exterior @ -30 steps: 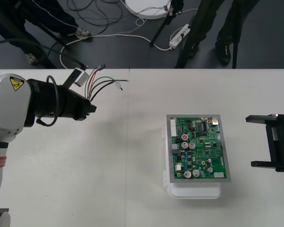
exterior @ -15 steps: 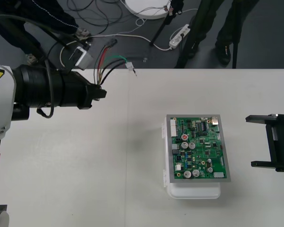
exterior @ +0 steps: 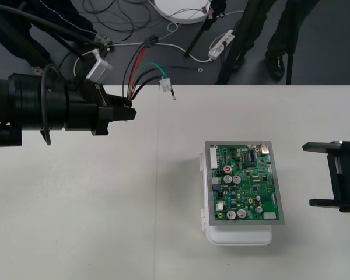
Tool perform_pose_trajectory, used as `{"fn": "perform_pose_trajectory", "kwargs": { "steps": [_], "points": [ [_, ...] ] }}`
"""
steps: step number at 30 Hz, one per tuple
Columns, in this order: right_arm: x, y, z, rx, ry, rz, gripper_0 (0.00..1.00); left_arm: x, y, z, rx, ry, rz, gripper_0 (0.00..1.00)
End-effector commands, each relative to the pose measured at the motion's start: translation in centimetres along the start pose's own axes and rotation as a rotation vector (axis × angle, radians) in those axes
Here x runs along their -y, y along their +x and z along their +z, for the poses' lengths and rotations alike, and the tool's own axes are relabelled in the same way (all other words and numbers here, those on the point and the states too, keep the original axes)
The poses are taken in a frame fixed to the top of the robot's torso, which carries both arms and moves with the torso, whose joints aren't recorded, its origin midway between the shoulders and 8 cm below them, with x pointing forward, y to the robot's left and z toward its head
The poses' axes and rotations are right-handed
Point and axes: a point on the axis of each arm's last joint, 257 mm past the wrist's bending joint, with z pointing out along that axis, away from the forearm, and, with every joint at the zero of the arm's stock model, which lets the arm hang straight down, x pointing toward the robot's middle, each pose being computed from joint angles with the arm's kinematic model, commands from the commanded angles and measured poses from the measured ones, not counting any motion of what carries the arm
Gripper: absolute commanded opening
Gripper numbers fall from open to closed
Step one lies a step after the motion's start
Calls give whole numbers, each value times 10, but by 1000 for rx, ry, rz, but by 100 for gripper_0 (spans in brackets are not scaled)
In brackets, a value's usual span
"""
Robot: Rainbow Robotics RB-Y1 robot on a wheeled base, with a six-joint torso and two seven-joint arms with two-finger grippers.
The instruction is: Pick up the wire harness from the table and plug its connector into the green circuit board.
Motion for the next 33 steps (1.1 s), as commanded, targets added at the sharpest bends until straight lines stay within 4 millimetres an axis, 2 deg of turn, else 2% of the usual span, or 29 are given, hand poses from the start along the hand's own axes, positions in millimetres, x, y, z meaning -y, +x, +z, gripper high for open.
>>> {"fn": "perform_pose_trajectory", "kwargs": {
  "steps": [1, 9, 17, 23, 33],
  "points": [
    [4, -11, -4, -9, -21, 24, 100, 21, -9, -11, 12, 55, 45, 0],
    [4, -13, -3, -5, -25, 31, 100, 48, -20, -12, 25, 129, 137, 0],
    [3, -17, 0, 9, -29, 45, 100, 62, -18, -3, 41, 164, 275, 0],
    [3, -18, 1, 12, -30, 59, 100, 67, -20, 4, 73, 170, 363, 0],
    [0, -21, 4, 19, -43, 81, 100, 63, -24, 15, 132, 114, 504, 0]
  ]
}}
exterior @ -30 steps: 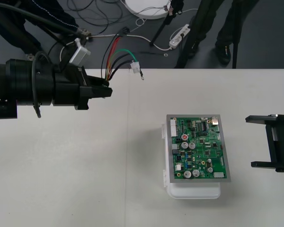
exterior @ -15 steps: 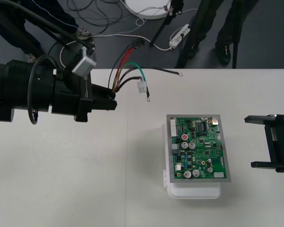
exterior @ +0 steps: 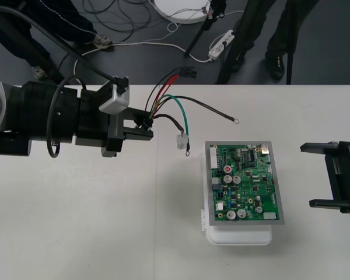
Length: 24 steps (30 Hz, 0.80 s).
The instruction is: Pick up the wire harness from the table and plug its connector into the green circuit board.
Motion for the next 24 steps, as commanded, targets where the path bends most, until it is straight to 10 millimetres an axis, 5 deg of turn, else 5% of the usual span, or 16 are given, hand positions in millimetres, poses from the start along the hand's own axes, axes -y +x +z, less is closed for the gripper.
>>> {"fn": "perform_pose_trajectory", "kwargs": {
  "steps": [1, 14, 24],
  "points": [
    [1, -17, -1, 1, -32, 24, 100, -10, -9, 3, 41, -81, 94, 0],
    [-11, -26, 11, 0, -88, 143, 100, -23, -5, 21, 34, -167, 188, 0],
    [-5, -41, 44, 13, -60, 214, 100, -36, 7, 25, -13, -220, 190, 0]
  ]
}}
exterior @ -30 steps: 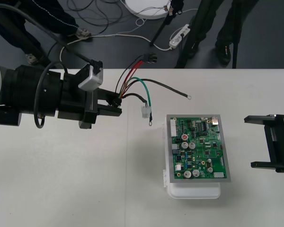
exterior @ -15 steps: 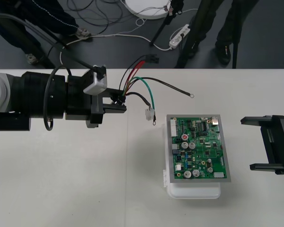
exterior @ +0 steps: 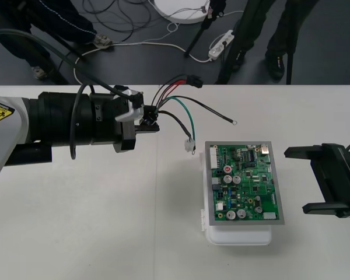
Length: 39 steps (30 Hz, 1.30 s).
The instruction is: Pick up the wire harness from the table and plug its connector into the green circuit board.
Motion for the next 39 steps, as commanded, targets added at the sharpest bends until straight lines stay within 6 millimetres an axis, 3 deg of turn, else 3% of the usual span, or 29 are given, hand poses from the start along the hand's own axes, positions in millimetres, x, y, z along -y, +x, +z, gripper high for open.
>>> {"fn": "perform_pose_trajectory", "kwargs": {
  "steps": [1, 16, 39],
  "points": [
    [8, -26, 14, -7, 13, 21, 100, -8, -11, 6, 28, -61, -24, 0],
    [18, -66, 67, 20, 49, 182, 100, -8, -14, 7, 46, -61, -72, 0],
    [26, -116, 111, 37, 309, 397, 100, -8, -17, 10, 58, -63, -105, 0]
  ]
}}
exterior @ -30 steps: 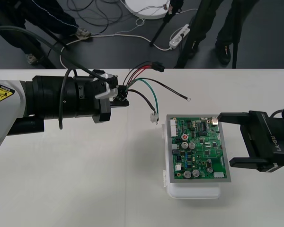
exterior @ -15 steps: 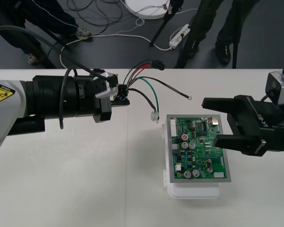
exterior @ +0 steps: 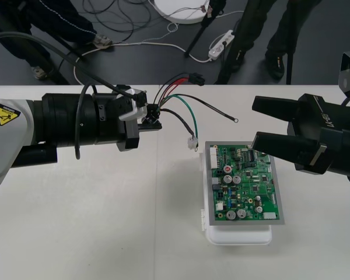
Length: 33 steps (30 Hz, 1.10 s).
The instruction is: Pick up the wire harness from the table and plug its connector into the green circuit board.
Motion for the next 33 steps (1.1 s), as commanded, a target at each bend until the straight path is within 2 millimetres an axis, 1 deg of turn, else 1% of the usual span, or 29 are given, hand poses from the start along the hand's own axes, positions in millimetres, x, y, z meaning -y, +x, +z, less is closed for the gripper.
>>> {"fn": "perform_pose_trajectory", "kwargs": {
  "steps": [1, 6, 14, 18, 26, 33],
  "points": [
    [-14, -12, 12, 29, 18, 79, 100, -4, -16, 5, 50, -37, -97, 0],
    [-16, -22, 22, 68, 75, 129, 100, -4, -16, 5, 51, -38, -108, 0],
    [-16, -33, 30, 123, 157, 146, 100, -4, -14, 6, 43, -38, -114, 0],
    [-9, -36, 30, 145, 205, 160, 100, -3, -12, 8, 34, -40, -117, 0],
    [12, -41, 26, 189, 295, 173, 100, -5, -17, 10, 49, -48, -134, 0],
    [25, -38, 23, 188, 333, 170, 100, -5, -19, 11, 57, -48, -142, 0]
  ]
}}
